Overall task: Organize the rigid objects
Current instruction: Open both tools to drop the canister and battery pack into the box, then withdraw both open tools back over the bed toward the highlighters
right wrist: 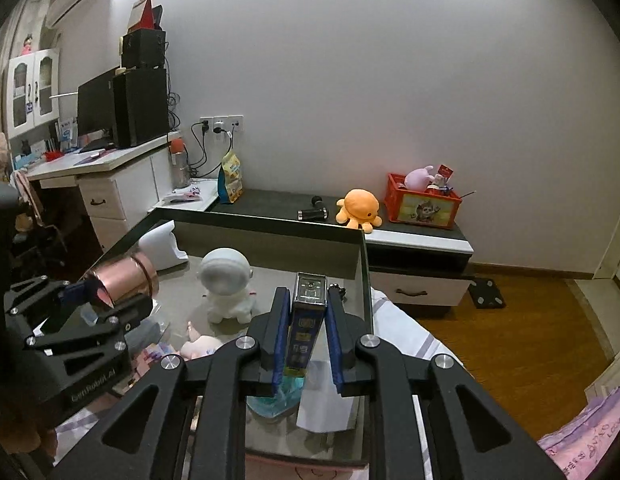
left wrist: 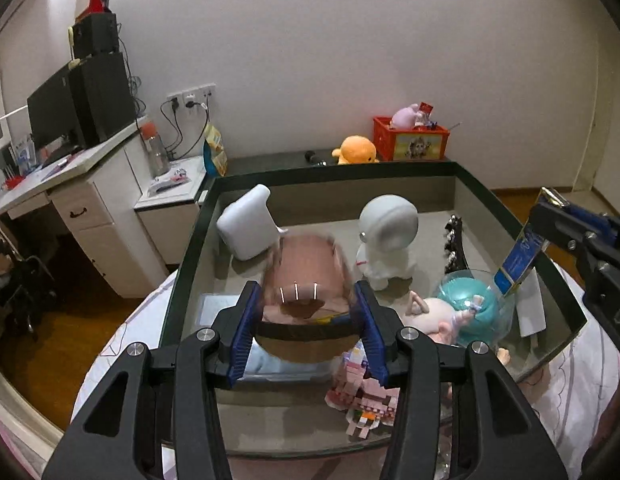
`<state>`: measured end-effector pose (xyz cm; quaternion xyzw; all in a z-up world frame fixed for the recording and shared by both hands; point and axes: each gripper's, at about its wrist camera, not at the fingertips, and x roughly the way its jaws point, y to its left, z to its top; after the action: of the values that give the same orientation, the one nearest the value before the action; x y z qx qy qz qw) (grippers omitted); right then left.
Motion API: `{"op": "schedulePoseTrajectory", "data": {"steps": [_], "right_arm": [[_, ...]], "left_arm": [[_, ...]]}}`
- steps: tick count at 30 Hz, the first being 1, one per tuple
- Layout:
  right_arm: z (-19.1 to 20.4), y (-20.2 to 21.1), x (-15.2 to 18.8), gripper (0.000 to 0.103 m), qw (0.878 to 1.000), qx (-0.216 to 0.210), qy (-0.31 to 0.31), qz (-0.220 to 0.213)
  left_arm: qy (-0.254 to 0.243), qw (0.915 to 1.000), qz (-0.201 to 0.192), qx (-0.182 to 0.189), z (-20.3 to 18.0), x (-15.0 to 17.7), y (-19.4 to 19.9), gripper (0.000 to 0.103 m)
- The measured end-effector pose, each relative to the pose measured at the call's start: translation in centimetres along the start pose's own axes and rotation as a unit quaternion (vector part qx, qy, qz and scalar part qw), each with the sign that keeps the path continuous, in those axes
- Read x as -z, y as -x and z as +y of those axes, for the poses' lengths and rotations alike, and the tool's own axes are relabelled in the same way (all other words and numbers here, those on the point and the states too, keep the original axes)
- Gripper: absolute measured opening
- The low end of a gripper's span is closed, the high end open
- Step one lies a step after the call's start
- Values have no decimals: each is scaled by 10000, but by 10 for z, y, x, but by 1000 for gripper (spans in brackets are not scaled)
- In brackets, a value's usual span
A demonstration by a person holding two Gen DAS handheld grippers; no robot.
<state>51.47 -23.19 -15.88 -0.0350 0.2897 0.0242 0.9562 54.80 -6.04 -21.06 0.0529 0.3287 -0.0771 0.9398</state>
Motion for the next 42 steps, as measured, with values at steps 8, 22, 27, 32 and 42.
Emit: {"op": "schedulePoseTrajectory", "data": {"steps": [8, 22, 27, 32, 42], "right_arm": [[3, -32, 10, 18, 9985, -149, 41, 524], [0, -22, 19, 45, 9950, -581, -185, 795], [-2, 11, 21, 46, 9958, -558, -350, 629], [2, 75, 24, 68, 9974, -575, -415, 143], [30, 196, 62, 85, 9957, -540, -223, -725]], "left_arm": [[15, 9989, -403, -244, 9, -5, 28, 92], [80, 9978, -616, -239, 21, 11, 94, 99], [72, 9966, -770, -297, 23, 21, 124, 99], [174, 9934, -1087, -310, 21, 34, 168, 103], [251, 9820, -1842, -323, 10, 89, 270, 103]]}}
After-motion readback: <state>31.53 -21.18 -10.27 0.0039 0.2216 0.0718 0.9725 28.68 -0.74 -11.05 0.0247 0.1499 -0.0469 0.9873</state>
